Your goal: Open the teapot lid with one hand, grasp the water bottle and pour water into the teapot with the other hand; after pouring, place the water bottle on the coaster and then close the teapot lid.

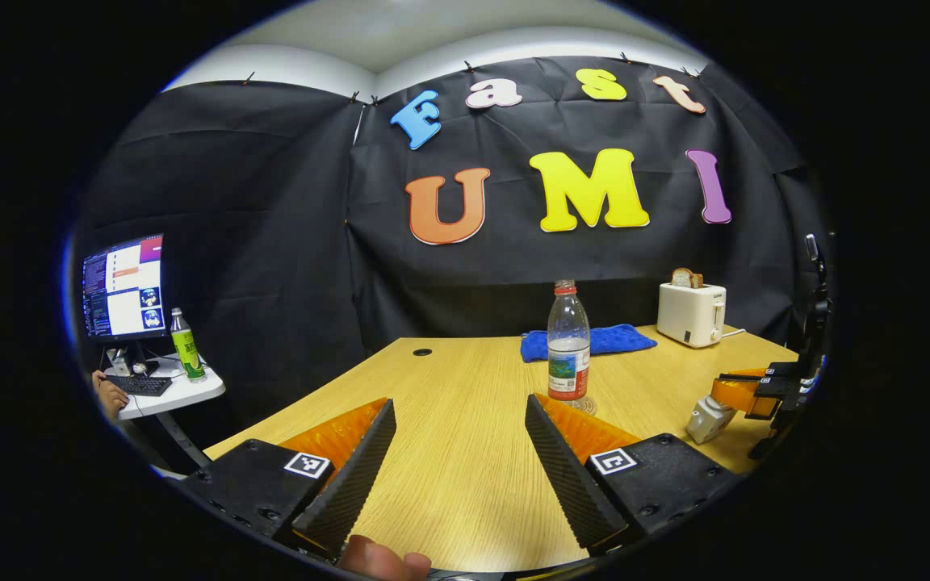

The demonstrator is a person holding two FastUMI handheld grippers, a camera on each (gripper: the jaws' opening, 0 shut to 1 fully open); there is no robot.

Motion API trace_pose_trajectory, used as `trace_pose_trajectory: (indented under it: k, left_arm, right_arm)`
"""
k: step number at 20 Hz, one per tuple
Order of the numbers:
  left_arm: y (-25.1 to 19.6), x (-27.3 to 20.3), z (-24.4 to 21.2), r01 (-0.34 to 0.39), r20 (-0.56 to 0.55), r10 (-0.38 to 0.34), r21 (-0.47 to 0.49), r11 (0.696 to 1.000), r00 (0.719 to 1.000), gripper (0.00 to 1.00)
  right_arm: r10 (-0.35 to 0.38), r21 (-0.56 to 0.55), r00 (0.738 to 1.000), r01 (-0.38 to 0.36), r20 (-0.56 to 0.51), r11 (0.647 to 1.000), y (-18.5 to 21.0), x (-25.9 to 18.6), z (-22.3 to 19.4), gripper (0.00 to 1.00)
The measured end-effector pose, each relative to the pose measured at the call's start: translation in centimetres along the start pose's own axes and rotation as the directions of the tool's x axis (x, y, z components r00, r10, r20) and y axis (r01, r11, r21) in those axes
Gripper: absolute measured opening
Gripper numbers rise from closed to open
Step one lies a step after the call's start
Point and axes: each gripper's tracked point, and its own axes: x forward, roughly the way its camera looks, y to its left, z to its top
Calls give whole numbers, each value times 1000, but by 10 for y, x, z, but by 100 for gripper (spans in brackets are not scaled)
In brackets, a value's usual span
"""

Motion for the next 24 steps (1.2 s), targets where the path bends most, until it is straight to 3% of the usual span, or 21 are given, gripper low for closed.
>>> trace_pose_trajectory:
  k: [3, 5, 6, 10, 17, 19, 24]
  left_arm:
    - [-20, -5, 8, 27, 25, -27, 1, 1000, 999, 100]
    - [-38, -8, 18, 46, 57, -46, -13, 999, 997, 100]
    - [-46, -10, 23, 54, 70, -53, -20, 998, 996, 100]
    - [-92, -11, 43, 128, 125, -124, -22, 992, 984, 100]
    - [-153, -19, 70, 200, 219, -188, -36, 979, 957, 100]
    - [-163, -21, 72, 214, 226, -203, -26, 976, 953, 100]
    - [-165, -23, 73, 227, 246, -217, -11, 974, 944, 100]
  right_arm:
    - [-17, 13, 999, 16, 44, 1000, -3, -8, 16, 46]
    - [-50, 19, 996, 49, 67, 999, -10, -19, 29, 83]
    - [-77, 20, 994, 76, 80, 997, -17, -26, 35, 89]
    - [-189, 8, 971, 190, 147, 982, -46, -66, 67, 97]
    - [-371, -4, 899, 382, 232, 924, -93, -139, 101, 96]
    - [-403, 20, 887, 409, 228, 912, -101, -150, 99, 97]
    - [-418, 40, 885, 419, 207, 907, -102, -154, 96, 95]
